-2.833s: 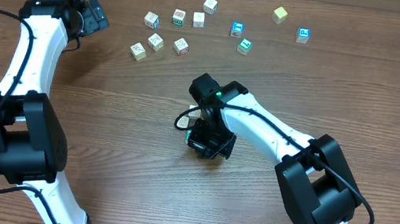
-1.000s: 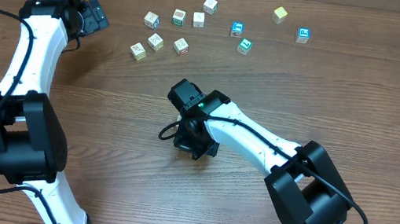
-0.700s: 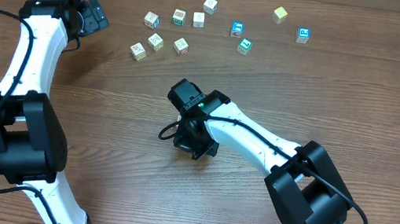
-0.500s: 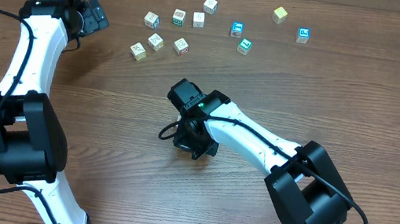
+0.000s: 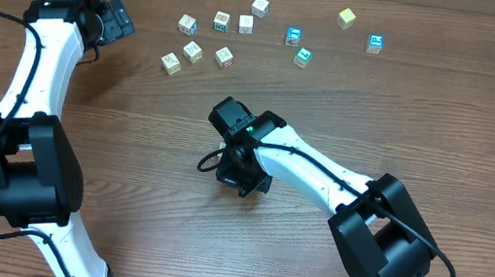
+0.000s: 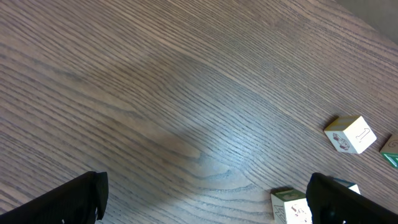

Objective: Form a circle

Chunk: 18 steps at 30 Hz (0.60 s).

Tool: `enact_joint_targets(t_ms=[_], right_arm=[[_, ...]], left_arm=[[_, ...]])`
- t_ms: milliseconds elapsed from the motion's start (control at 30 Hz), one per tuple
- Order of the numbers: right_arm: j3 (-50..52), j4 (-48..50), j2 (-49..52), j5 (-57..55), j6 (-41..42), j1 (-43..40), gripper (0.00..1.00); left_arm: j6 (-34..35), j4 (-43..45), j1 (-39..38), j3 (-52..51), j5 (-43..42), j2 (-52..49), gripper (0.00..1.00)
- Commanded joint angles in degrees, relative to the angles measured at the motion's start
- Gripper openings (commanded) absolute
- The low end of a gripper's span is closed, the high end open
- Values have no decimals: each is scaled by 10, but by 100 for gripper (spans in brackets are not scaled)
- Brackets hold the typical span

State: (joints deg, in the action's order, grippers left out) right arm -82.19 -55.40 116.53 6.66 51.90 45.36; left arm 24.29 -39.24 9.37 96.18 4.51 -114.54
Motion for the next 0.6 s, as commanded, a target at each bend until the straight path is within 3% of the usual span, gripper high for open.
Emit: enact_joint_targets(t_ms=[0,567], right_arm=[[-14,-7,2,0,4,-3,4],[-14,10,2,-7,4,-5,4]], left_arm=[[2,1,-4,6,-1,7,100],[2,1,-4,6,-1,7,99]])
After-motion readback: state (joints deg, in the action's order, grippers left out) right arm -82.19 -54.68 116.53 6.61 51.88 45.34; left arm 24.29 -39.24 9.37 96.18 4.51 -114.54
